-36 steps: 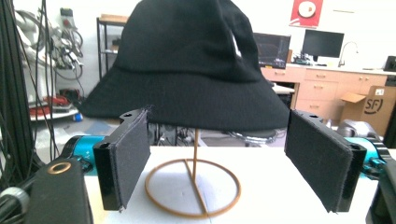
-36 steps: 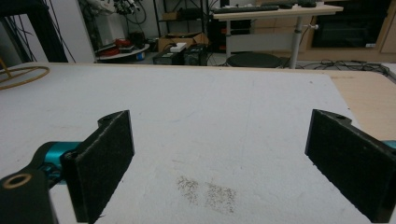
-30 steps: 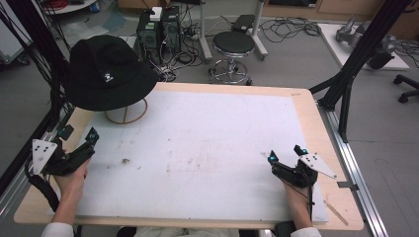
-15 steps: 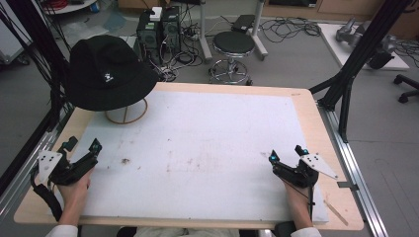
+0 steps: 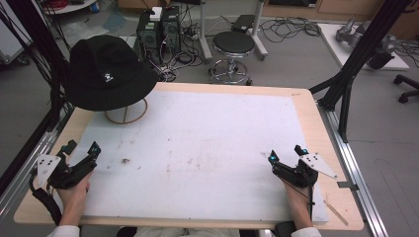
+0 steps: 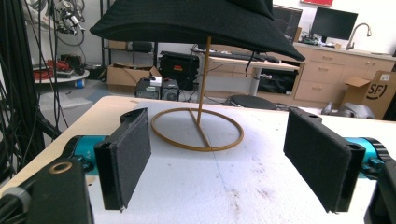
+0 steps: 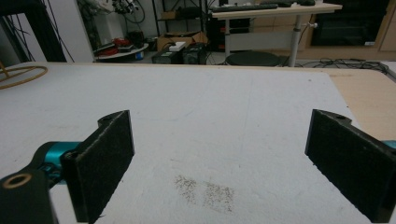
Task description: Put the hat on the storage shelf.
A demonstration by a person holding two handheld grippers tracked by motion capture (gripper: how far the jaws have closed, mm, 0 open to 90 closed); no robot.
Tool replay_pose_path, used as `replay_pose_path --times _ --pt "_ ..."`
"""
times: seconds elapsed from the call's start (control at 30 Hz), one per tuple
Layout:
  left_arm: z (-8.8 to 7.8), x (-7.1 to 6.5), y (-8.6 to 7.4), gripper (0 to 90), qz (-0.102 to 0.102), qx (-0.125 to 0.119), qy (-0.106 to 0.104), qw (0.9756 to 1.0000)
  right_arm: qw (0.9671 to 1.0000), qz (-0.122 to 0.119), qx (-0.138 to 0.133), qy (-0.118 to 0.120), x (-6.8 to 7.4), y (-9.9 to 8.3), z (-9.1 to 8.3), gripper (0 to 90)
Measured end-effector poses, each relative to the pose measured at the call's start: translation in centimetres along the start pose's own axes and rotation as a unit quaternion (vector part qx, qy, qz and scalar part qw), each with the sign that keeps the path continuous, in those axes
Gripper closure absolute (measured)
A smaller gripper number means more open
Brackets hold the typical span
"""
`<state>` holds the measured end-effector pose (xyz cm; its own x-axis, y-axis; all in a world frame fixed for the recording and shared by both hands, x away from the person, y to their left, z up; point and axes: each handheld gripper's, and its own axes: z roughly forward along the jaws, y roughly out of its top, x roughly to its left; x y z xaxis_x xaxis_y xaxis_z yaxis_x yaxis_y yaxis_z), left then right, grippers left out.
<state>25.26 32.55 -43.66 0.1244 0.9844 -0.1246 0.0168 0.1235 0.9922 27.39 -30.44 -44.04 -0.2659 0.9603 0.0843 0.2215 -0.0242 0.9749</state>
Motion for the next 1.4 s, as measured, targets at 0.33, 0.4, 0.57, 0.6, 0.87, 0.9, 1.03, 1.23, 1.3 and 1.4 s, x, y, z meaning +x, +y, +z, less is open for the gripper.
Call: replay_pose_path --times 0.33,0.4,0.57,0.6,0.87,0.9,1.03,1.23,1.3,1.4 --pt "0.05 0.49 -0.26 23.7 -0.018 0.004 -0.005 0.9998 1.0000 0.003 0.001 0.004 -0.06 -0.02 0.12 7.2" --pt "0.02 0.53 -0.27 23.7 -0.022 0.002 -0.005 0.9997 1.0000 0.004 0.002 0.004 -0.06 -0.02 0.12 7.2" --pt "0.01 0.55 -0.35 23.9 -0.027 0.005 -0.007 0.9996 1.0000 0.004 0.002 0.006 -0.06 -0.02 0.11 7.2" --pt "-0.02 0.55 -0.35 23.9 -0.025 0.006 -0.008 0.9996 1.0000 0.004 0.003 0.006 -0.06 -0.02 0.11 7.2" --pt "-0.08 0.50 -0.37 24.1 -0.027 0.007 -0.009 0.9996 1.0000 0.004 0.005 0.007 -0.03 -0.03 0.11 7.2" --pt "-0.07 0.49 -0.38 24.2 -0.028 0.008 -0.009 0.9995 1.0000 0.004 0.005 0.007 -0.02 -0.04 0.11 7.2" --pt "-0.02 0.49 -0.42 24.2 -0.030 0.010 -0.011 0.9994 0.9999 0.004 0.007 0.007 0.01 -0.05 0.13 7.2" --pt "-0.05 0.58 -0.44 24.2 -0.032 0.012 -0.010 0.9994 1.0000 0.001 0.006 0.007 -0.06 -0.07 0.19 7.2" --pt "-0.06 0.58 -0.43 24.2 -0.033 0.011 -0.009 0.9994 0.9999 0.005 0.009 0.009 -0.03 -0.08 0.19 7.2" --pt "-0.05 0.67 -0.44 24.2 -0.033 0.011 -0.007 0.9994 0.9999 0.006 0.010 0.012 -0.09 -0.09 0.24 7.2"
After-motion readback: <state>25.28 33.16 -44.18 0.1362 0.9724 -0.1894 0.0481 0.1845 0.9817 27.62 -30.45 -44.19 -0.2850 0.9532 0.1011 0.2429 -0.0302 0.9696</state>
